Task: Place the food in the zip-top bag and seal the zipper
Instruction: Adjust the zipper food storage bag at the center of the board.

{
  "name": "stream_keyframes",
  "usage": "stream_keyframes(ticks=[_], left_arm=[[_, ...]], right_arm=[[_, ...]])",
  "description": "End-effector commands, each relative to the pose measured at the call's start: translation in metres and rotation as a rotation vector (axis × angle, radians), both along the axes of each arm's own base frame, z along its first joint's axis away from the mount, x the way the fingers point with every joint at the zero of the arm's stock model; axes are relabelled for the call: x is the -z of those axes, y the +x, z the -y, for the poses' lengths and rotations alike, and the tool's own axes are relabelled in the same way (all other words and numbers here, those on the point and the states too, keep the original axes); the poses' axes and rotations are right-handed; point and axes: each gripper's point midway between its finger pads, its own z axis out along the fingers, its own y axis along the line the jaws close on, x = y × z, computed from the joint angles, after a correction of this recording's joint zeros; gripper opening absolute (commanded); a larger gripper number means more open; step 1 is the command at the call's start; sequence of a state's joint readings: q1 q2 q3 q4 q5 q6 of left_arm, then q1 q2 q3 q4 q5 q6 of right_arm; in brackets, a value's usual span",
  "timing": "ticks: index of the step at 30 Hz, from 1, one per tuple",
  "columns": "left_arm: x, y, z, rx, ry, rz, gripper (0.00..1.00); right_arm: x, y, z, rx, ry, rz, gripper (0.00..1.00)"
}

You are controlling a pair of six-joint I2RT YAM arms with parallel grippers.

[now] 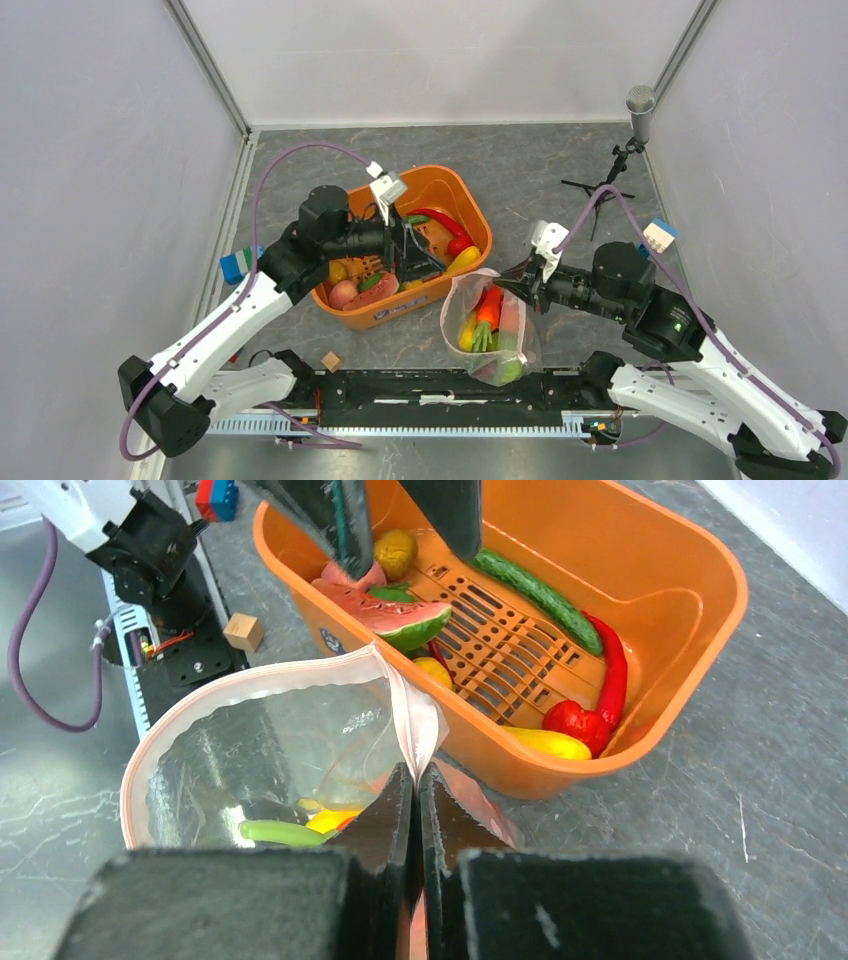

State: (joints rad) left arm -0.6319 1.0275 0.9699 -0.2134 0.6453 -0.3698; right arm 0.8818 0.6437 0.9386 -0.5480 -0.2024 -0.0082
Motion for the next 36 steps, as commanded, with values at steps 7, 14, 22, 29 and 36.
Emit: stream_keyframes(ticks=[7, 14, 22, 29, 36], left_arm=[[0.008, -0.034, 0.038, 0.221, 0.149, 0.183, 0.90], [0.021, -0.030, 0.042, 0.229, 0.208, 0.209, 0.62], [0.015, -0.005, 0.051, 0.097, 0.181, 0.199, 0.09], [0.009, 0.030, 0.052, -0.132, 0.138, 0.120, 0.02], [0.003, 0.059, 0.042, -0.277, 0.037, -0.033, 0.02]], right_arm=[[-0.019, -0.007, -0.015, -0.113, 0.030, 0.071, 0.06], [-0.015, -0.009, -0.016, -0.123, 0.037, 0.065, 0.06], [-0.016, 0.002, -0.002, 0.002, 0.053, 0.041, 0.21], [-0.006, 0.002, 0.017, 0.131, 0.145, -0.043, 0.67], [0.020, -0.018, 0.005, 0.040, 0.225, -0.128, 0.73]])
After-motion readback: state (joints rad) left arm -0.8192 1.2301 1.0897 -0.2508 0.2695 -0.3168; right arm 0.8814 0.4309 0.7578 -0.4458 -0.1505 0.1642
